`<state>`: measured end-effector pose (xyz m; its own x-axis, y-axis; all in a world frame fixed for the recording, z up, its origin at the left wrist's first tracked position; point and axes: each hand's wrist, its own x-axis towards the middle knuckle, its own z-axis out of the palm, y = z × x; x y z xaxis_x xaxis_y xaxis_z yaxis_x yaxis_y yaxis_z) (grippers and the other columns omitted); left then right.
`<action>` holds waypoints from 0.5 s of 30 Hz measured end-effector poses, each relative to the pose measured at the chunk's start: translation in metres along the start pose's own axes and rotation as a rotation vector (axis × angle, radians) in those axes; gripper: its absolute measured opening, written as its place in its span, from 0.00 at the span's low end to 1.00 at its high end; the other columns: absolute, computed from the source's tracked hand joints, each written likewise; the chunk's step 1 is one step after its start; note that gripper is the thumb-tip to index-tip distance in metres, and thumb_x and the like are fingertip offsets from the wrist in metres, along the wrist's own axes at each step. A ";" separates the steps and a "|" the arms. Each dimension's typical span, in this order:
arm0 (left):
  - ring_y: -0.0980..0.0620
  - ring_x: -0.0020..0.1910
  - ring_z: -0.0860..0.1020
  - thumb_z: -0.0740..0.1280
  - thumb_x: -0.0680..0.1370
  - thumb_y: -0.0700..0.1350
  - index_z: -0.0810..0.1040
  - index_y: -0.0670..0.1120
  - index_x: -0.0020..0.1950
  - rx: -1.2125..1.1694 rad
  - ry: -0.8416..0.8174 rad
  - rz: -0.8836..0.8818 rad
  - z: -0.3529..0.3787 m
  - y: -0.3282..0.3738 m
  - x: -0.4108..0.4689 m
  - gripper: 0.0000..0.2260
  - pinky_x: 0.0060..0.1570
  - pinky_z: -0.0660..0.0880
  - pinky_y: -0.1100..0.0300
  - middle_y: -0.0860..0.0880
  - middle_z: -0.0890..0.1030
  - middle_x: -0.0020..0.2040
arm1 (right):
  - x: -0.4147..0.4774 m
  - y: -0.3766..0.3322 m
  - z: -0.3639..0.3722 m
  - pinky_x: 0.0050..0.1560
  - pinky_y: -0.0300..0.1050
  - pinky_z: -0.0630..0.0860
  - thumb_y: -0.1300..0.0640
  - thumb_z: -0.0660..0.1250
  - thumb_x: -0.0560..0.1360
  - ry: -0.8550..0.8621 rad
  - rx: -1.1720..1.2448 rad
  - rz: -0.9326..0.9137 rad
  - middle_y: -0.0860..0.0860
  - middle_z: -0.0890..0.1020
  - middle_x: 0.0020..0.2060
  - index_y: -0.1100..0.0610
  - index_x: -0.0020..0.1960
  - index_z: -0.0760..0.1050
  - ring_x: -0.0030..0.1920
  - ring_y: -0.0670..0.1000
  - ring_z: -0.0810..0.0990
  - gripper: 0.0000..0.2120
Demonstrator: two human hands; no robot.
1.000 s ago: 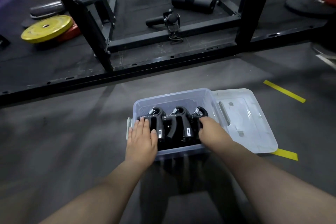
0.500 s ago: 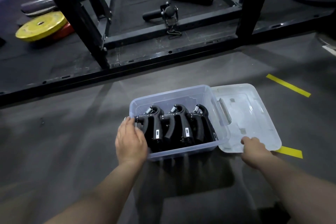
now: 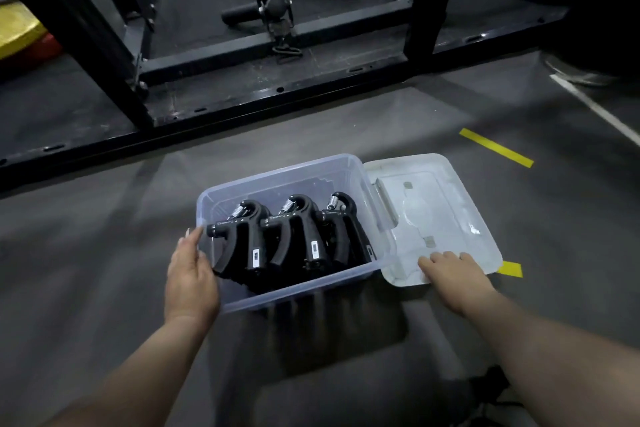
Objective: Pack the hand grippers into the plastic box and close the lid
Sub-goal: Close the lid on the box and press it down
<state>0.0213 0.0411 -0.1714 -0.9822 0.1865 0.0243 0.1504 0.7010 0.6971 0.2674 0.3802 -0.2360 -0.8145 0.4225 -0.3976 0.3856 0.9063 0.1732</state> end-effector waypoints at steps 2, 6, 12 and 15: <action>0.55 0.77 0.58 0.53 0.82 0.39 0.68 0.52 0.74 -0.006 0.006 -0.009 0.000 0.001 -0.002 0.20 0.74 0.55 0.57 0.50 0.65 0.76 | -0.007 0.006 -0.007 0.52 0.48 0.67 0.64 0.60 0.71 0.055 0.012 0.043 0.48 0.73 0.51 0.48 0.59 0.65 0.56 0.54 0.73 0.19; 0.56 0.77 0.56 0.53 0.83 0.39 0.67 0.52 0.74 -0.028 -0.023 -0.014 -0.003 0.001 -0.003 0.21 0.74 0.53 0.59 0.51 0.63 0.77 | -0.016 0.030 -0.023 0.48 0.47 0.66 0.61 0.59 0.74 0.172 0.128 0.102 0.49 0.70 0.46 0.47 0.58 0.65 0.52 0.55 0.72 0.15; 0.55 0.78 0.53 0.53 0.82 0.38 0.65 0.53 0.75 -0.004 -0.113 -0.008 -0.008 0.000 -0.001 0.22 0.70 0.51 0.63 0.50 0.60 0.78 | -0.026 0.062 -0.085 0.42 0.53 0.73 0.64 0.68 0.72 0.631 0.432 0.318 0.59 0.73 0.43 0.60 0.48 0.74 0.43 0.64 0.74 0.05; 0.52 0.79 0.51 0.51 0.82 0.36 0.62 0.53 0.77 0.022 -0.197 -0.024 -0.011 0.004 0.002 0.24 0.72 0.50 0.61 0.50 0.56 0.79 | -0.034 0.068 -0.135 0.42 0.53 0.70 0.52 0.58 0.81 0.680 0.624 0.440 0.60 0.76 0.48 0.55 0.47 0.66 0.47 0.66 0.77 0.07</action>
<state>0.0189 0.0372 -0.1607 -0.9447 0.2991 -0.1341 0.1320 0.7215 0.6797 0.2627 0.4287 -0.0887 -0.5448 0.8101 0.2169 0.7090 0.5830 -0.3967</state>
